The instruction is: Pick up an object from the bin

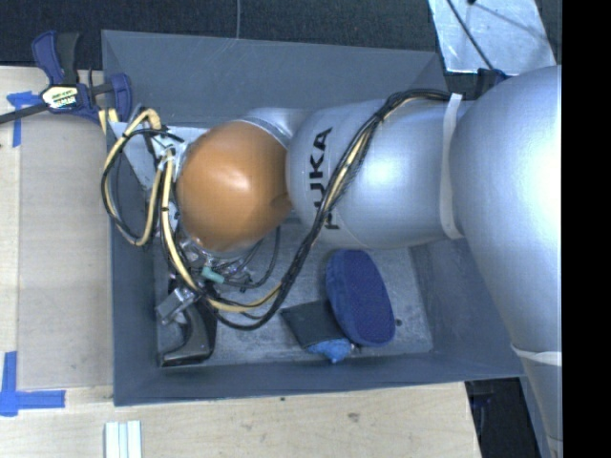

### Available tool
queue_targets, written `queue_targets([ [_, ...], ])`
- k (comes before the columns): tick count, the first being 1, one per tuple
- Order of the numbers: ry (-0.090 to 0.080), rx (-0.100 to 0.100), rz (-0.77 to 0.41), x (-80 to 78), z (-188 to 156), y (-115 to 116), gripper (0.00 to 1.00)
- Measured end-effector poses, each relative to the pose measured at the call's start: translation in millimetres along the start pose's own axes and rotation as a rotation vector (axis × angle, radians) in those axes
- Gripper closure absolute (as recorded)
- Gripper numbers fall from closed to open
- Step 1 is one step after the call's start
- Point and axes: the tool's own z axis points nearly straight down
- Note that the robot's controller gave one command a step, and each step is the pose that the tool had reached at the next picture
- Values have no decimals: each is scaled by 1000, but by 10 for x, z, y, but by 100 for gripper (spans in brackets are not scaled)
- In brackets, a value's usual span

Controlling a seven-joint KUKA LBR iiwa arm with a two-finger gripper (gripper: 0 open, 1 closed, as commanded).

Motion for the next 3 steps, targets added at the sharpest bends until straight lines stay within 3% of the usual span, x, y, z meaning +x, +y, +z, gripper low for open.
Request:
queue_targets([
  [1, 2, -1, 3, 8, -9, -5, 100],
  [2, -4, -9, 7, -23, -66, -1, 100],
  [3, 1, 1, 9, -28, -1243, -13, 100],
])
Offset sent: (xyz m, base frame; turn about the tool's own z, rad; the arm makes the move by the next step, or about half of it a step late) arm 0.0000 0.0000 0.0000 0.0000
